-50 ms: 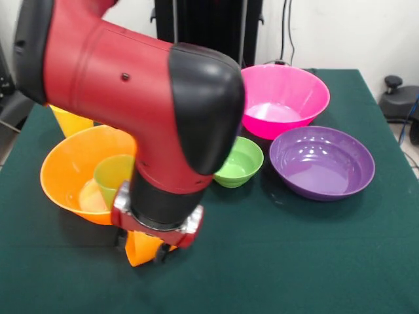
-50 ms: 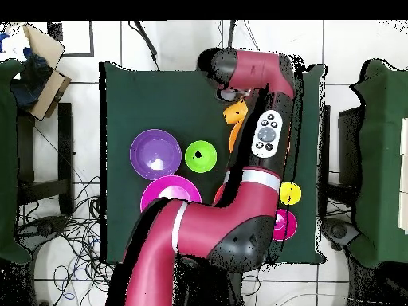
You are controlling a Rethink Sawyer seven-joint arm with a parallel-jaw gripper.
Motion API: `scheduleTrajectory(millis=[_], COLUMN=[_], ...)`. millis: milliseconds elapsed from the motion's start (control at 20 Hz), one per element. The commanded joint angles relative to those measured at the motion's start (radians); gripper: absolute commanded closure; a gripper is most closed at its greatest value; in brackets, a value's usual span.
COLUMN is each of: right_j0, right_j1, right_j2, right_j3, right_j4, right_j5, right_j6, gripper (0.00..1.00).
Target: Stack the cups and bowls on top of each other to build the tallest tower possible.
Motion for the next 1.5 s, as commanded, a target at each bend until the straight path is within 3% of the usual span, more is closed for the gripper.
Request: scheduleTrajectory(millis=[50,400,900,1250,1500], right_j0=[-0.023,-0.041,-0.08,-0.109,-0.118], right_j1=[0.013,0.017,0.011,0.065,0.078], right_j2=[0.128,0.182,0.271,0.304,0.313], right_j3=[0.114,0.173,0.241,0.162,0.137], right_j4=[-0.025,0.011,0.094,0.115,0.11], right_j5=[0.01,0.027,0.162,0.332,0.383], right_j6=[-0.337,-0.302,-0.224,-0.251,-0.257], gripper=[0.0,0.0,0.0,0.0,0.0])
